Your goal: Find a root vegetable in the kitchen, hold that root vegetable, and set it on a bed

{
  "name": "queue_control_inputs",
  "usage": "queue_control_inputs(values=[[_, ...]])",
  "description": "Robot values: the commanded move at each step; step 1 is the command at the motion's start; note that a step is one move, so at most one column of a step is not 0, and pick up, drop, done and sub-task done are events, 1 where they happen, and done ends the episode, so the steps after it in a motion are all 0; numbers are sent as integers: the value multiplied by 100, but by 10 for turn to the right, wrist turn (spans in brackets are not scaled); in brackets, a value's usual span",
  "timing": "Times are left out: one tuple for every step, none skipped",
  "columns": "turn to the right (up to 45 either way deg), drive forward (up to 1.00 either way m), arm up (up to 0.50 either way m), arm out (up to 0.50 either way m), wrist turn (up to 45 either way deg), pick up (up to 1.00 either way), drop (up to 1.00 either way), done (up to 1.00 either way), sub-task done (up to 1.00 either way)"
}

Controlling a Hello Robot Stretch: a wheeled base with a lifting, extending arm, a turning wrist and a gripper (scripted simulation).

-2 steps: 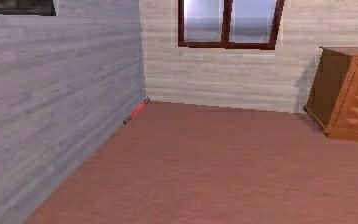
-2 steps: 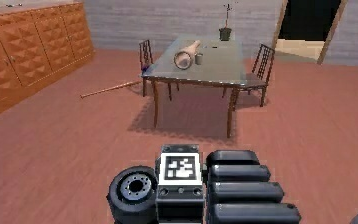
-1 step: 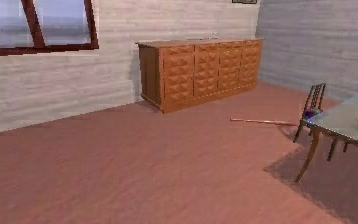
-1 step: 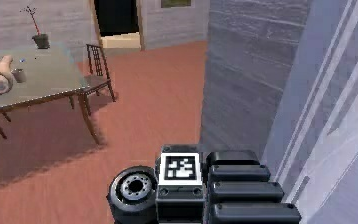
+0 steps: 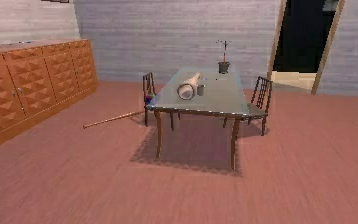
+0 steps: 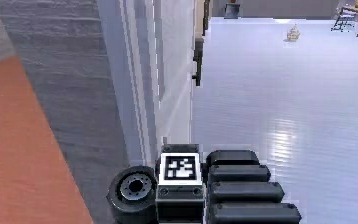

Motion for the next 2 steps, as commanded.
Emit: queue_control_inputs(values=[[90,0,0,0,0,0,0,0,0],[0,35,0,0,0,0,0,0,0]])
